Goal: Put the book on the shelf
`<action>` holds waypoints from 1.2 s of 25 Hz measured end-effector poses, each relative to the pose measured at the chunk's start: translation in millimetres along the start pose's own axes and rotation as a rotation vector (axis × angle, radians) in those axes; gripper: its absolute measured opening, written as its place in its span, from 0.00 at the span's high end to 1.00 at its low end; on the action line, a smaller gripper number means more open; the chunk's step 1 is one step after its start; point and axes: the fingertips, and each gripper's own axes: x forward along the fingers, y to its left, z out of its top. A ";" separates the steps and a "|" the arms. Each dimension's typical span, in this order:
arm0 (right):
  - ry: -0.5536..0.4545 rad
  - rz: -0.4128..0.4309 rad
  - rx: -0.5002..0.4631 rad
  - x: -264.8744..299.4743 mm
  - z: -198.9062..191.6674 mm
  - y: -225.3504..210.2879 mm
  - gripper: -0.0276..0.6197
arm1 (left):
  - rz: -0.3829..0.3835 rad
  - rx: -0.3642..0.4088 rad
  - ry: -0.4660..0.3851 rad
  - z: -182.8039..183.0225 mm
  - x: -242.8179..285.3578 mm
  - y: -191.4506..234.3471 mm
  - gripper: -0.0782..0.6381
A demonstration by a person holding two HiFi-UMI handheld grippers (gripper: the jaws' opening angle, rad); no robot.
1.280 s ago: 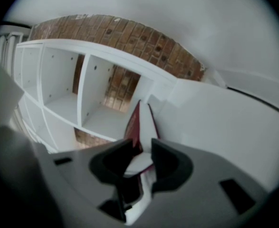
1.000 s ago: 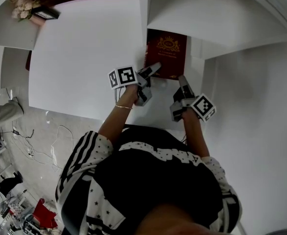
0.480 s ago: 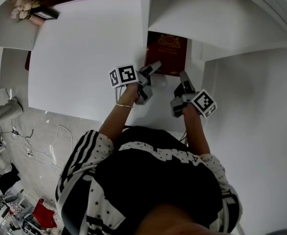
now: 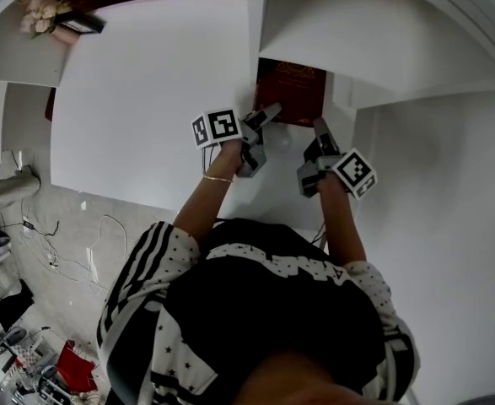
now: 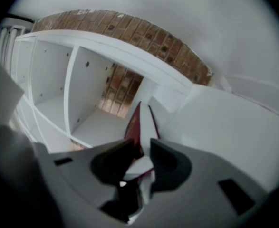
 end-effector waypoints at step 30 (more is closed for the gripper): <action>-0.017 -0.024 -0.062 27.3 28.1 0.4 0.78 | -0.023 -0.030 -0.028 5.9 -0.4 -3.5 0.48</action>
